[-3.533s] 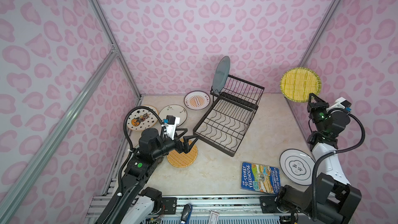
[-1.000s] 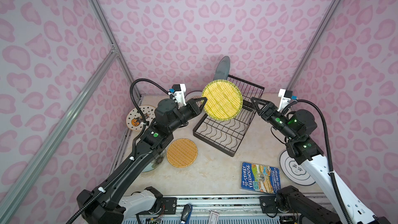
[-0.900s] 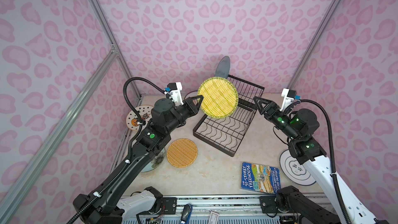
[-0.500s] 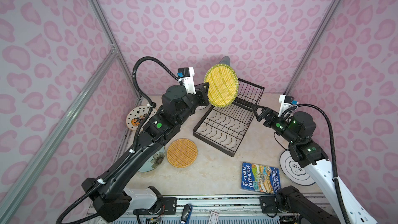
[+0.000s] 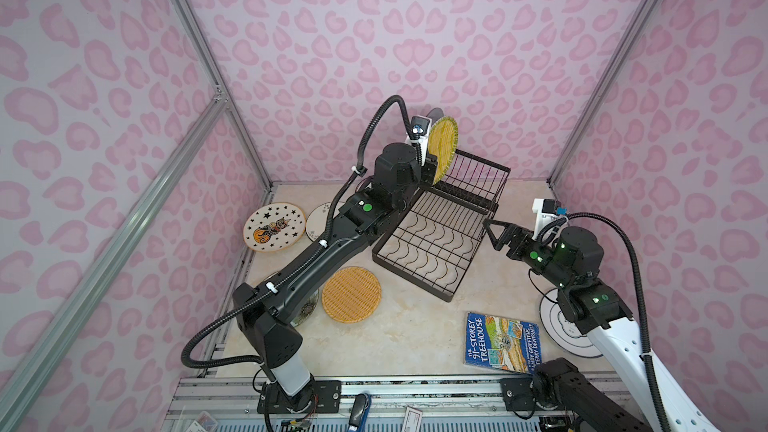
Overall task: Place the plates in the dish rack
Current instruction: 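Lower the woven mat into the upper tier with the left gripper while the right withdraws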
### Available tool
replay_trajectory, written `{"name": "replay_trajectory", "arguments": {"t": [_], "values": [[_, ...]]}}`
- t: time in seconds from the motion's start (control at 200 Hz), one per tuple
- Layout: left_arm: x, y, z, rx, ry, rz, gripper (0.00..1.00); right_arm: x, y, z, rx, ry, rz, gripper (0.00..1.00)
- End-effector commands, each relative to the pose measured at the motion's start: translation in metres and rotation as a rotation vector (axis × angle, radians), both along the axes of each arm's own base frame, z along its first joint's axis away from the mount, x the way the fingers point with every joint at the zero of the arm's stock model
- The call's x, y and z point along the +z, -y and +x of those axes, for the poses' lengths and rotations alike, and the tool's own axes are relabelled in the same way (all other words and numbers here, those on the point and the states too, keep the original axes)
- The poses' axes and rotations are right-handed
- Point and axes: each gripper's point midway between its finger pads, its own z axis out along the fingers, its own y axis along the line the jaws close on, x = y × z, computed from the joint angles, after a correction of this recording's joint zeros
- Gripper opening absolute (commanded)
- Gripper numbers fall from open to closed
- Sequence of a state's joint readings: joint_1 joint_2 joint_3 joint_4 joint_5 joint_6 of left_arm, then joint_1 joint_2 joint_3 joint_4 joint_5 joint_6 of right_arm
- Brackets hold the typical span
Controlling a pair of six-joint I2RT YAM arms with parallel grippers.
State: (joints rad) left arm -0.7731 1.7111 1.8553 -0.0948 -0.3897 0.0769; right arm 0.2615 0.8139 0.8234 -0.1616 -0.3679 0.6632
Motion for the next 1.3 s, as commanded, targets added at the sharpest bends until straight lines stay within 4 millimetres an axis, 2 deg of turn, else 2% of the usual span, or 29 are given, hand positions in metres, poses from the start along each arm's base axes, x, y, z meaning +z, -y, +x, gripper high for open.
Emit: {"name": "replay_trajectory", "arguments": {"t": [0.0,0.325,0.535,0.77,1.295], "values": [[0.033,0.003,0.008,0.023,0.168,0.032,0.04,-0.003,-0.004,-0.004,0.029,0.001,0.011,0.98],[0.014,0.022,0.043,0.057,0.194,0.143,0.04,-0.014,-0.006,-0.015,0.047,-0.017,0.031,0.98],[-0.002,0.018,0.062,0.067,0.183,0.166,0.04,-0.017,-0.007,-0.017,0.054,-0.025,0.030,0.98],[-0.021,0.018,0.075,0.054,0.169,0.198,0.04,-0.019,-0.011,-0.016,0.065,-0.032,0.028,0.98],[-0.046,0.026,0.090,0.053,0.143,0.219,0.04,-0.024,-0.012,-0.019,0.070,-0.044,0.020,0.98]]}}
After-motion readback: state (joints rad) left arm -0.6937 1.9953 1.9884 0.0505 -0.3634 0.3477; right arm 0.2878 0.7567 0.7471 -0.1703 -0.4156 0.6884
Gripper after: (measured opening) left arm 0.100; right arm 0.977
